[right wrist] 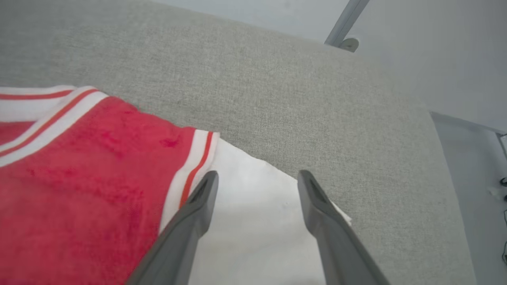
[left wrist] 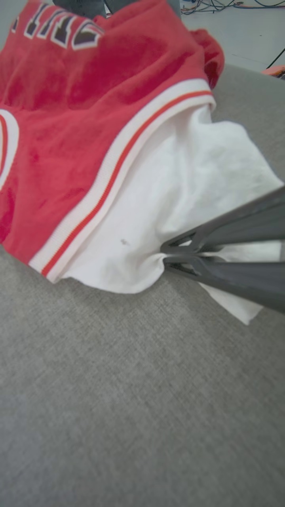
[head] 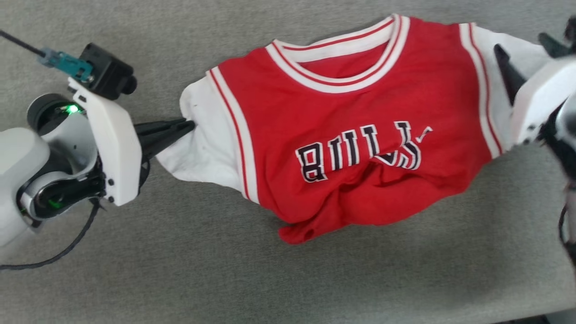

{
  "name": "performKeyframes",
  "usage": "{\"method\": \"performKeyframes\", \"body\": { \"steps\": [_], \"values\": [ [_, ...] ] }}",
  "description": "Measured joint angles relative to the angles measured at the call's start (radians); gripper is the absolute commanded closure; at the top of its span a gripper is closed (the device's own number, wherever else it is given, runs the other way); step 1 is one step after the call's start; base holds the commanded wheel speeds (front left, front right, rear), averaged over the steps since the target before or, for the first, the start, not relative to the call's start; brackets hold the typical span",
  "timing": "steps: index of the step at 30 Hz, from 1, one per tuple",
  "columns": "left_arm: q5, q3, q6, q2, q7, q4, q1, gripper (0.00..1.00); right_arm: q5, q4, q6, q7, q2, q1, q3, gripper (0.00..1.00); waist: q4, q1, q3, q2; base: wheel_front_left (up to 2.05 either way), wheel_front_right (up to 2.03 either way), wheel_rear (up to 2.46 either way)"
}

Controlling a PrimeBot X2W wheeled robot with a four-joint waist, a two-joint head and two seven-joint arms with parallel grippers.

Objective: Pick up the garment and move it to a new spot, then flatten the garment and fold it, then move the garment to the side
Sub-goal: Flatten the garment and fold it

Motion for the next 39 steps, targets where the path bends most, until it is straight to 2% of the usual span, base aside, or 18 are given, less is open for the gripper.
{"method": "performKeyframes", "body": {
  "steps": [4, 8, 12, 16, 17, 18, 19, 20, 26, 33, 39],
  "values": [
    [0.013, 0.001, 0.0, -0.024, -0.009, -0.01, -0.009, 1.0, 0.065, 0.068, 0.0, 0.189, -0.03, -0.085, -0.023, 0.0, 0.029, 0.0, 0.018, 0.0, 0.0, 0.0, 0.0],
    [0.021, 0.001, 0.0, -0.042, -0.022, -0.027, -0.014, 1.0, 0.09, 0.113, 0.0, 0.316, -0.058, -0.119, -0.024, 0.0, 0.053, 0.0, 0.035, 0.0, 0.0, 0.0, 0.0],
    [0.027, 0.001, 0.0, -0.053, -0.031, -0.028, -0.021, 1.0, 0.122, 0.12, 0.0, 0.394, -0.066, -0.129, -0.032, 0.0, 0.07, 0.0, 0.047, 0.0, 0.0, 0.0, 0.0],
    [0.029, 0.001, -0.001, -0.057, -0.035, -0.026, -0.029, 1.0, 0.128, 0.114, -0.002, 0.421, -0.065, -0.132, -0.032, 0.0, 0.076, 0.0, 0.059, 0.0, 0.0, 0.0, 0.0],
    [0.029, 0.001, -0.001, -0.058, -0.041, -0.025, -0.031, 1.0, 0.128, 0.113, -0.002, 0.421, -0.063, -0.132, -0.032, 0.46, 0.077, 0.0001, 0.06, 0.0, 0.0, 0.0, 0.0],
    [0.029, 0.001, -0.001, -0.061, -0.043, -0.024, -0.033, 1.0, 0.128, 0.113, -0.002, 0.424, -0.062, -0.132, -0.033, 0.75, 0.079, 0.0, 0.062, 0.0, 0.0, 0.0, 0.0],
    [0.028, 0.001, -0.001, -0.064, -0.044, -0.023, -0.035, 1.0, 0.128, 0.114, -0.002, 0.424, -0.056, -0.132, -0.037, 0.97, 0.08, 0.0, 0.063, 0.0, 0.0, 0.0, 0.0],
    [0.027, 0.0, -0.001, -0.067, -0.044, -0.022, -0.037, 1.0, 0.126, 0.115, -0.001, 0.424, -0.047, -0.134, -0.048, 1.0, 0.081, 0.0, 0.064, 0.0, 0.0, 0.0, 0.0],
    [0.023, -0.005, -0.001, -0.075, -0.08, -0.013, -0.036, 1.0, 0.102, 0.105, 0.0, 0.42, -0.006, -0.137, -0.068, 1.0, 0.08, 0.0, 0.047, 0.0, 0.0, 0.0, 0.0],
    [-0.043, -0.007, 0.0, -0.089, -0.23, -0.011, -0.036, 1.0, 0.168, 0.023, 0.0, 0.339, 0.02, -0.123, -0.099, 1.0, 0.1, 0.0, -0.004, 0.0, 0.0, 0.0, 0.0],
    [-0.12, 0.004, 0.0, -0.064, -0.357, -0.023, -0.037, 1.0, 0.223, -0.053, 0.0, 0.307, 0.049, -0.116, -0.125, 1.0, 0.135, 0.0, -0.045, 0.0, 0.0, 0.0, 0.0]
  ]
}}
